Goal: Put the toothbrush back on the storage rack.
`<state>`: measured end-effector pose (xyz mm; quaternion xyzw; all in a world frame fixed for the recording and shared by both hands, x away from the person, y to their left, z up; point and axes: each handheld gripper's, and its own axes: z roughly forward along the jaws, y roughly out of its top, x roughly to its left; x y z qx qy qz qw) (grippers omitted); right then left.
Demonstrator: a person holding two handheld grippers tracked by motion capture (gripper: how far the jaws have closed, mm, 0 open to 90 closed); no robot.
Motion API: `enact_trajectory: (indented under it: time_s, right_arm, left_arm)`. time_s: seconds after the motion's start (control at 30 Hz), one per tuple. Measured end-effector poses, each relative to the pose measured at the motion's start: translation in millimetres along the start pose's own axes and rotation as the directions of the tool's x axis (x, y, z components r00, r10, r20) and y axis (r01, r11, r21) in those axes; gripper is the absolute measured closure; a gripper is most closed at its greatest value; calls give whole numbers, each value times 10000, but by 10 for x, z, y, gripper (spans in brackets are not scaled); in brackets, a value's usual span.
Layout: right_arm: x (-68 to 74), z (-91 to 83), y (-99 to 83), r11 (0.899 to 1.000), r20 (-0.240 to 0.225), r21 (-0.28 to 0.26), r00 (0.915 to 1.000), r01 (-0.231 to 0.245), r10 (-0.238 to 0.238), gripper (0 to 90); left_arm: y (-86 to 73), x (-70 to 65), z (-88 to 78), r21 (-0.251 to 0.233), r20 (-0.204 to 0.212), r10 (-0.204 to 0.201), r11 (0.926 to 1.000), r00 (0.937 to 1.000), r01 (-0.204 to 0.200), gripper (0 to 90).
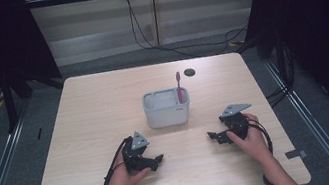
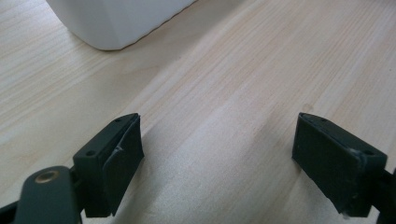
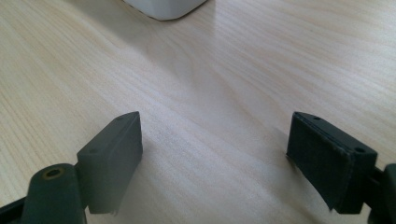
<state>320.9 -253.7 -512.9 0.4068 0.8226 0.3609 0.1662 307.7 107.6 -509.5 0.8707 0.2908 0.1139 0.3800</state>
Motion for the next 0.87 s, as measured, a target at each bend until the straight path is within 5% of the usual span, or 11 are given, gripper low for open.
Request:
enact_trajectory:
  time_s: [0.87]
  right_arm:
    - [-13, 5, 4, 10000, -71, 60, 10000, -58, 59, 160]
  left_arm:
    - [0, 0, 0, -3, 2, -7, 10000, 10000, 7, 157]
